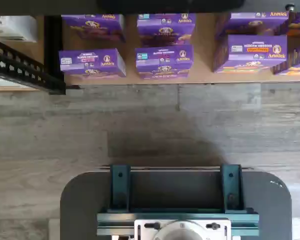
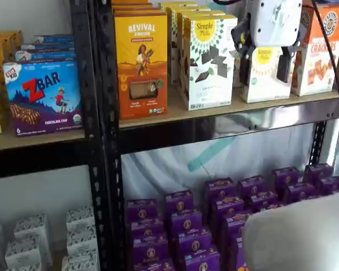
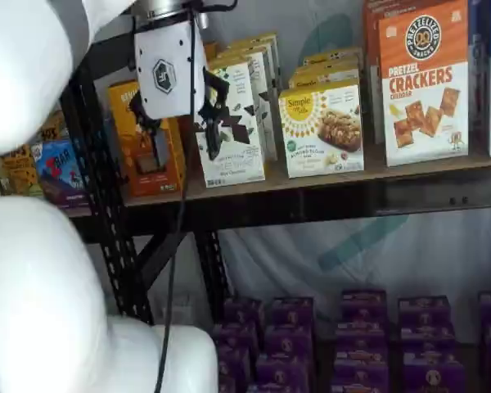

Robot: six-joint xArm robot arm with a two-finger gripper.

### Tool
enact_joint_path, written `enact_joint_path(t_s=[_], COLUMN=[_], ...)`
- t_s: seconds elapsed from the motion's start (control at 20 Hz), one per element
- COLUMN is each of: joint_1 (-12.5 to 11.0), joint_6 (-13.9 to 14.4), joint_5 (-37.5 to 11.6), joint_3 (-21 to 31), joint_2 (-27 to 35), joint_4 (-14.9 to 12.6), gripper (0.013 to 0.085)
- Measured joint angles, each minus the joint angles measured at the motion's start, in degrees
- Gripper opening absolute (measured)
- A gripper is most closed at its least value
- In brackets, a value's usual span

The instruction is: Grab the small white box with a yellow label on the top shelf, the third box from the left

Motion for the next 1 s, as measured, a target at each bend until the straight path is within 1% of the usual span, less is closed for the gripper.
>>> enact_joint_path(t_s=[0.1, 0.2, 0.4, 0.55, 0.8, 1.0], joint_1=[-1.8, -2.1, -1.6, -1.7, -4.4, -6.9], joint_6=[-1.0, -1.2, -1.1, -1.6, -4.7, -7.5], joint_5=[-1.9, -2.3, -2.7, -4.1, -8.7, -12.1], joint_3=[1.1, 1.2, 1.3, 1.5, 1.0, -0.2], joint_2=[-1.2, -1.3, -1.2, -0.9, 1.3, 4.5], joint_4=[1.9, 2.3, 1.5, 0.5, -1.1, -2.2], gripper=[0.0850, 0.0850, 0.0850, 0.0850, 0.0850, 0.0850])
